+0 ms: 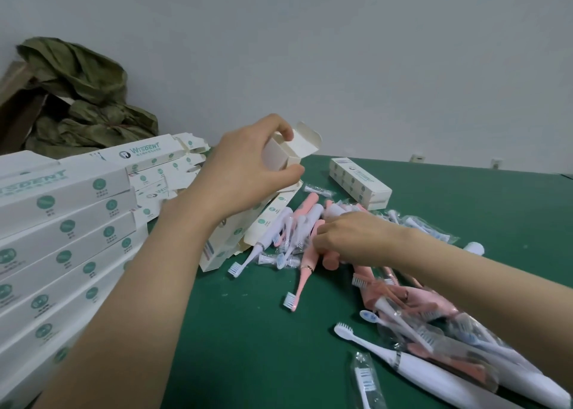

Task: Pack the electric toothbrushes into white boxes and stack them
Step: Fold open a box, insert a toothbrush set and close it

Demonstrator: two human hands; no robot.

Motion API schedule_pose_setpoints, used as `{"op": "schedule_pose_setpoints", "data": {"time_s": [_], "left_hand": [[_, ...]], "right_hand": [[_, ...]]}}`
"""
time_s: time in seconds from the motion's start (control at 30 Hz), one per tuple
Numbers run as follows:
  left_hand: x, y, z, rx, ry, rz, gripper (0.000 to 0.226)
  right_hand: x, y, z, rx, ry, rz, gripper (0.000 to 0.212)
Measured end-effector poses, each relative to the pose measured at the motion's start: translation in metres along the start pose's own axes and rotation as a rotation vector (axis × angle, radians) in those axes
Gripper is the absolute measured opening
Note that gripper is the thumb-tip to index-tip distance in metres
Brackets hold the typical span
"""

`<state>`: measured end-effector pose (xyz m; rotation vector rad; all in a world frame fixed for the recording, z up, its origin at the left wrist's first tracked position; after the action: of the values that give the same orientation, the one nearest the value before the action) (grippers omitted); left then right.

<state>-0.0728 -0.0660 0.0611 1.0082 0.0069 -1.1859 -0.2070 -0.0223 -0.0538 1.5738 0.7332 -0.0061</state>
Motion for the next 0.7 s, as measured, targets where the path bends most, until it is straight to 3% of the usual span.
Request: {"op": "schedule_pose_setpoints", "data": {"time_s": [0.23,0.33,0.43,0.53,0.6,0.7], "left_hand": [[-0.001,-0.002,0.0,0.026,-0.009,0.002,0.032],[-0.001,-0.002,-0.001,0.033,0.007,0.012,0.033],[0.001,-0.002,-0.004,0.019,0.02,0.004,0.032],[0.009,-0.002,-0.005,-0.019,0.079,0.074,0.029],[0.02,-0.009,-0.005,0.054,0.15,0.159,0.031],[0.033,-0.023,-0.004,0.24,0.233,0.223,0.034]], "right_hand": [[0.01,-0.006,0.008,-0.029,-0.01,-0.057,0.018],[-0.001,0.017,-0.002,-0.163,-0.058,0.041,0.017],[-0.034,0.052,-0.027,-0.502,-0.261,0.388,0.01],[-0.068,0.074,-0.066,-0.975,-0.546,0.718,0.013],[-0.087,0.08,-0.089,-1.247,-0.717,0.879,0.013],[-0.1,0.091,-0.104,-1.558,-0.69,1.297,0.014]]}}
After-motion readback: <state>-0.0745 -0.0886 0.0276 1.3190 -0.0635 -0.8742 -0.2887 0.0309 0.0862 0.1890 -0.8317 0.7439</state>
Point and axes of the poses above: each hand's wrist, its own z-axis towards the middle knuckle, its own y-axis out of the back of the hand, x = y × z, the point moved 7 cm from there along z, towards the middle knuckle, and after that the axes turned 3 degrees about y, right-handed, at the moved point
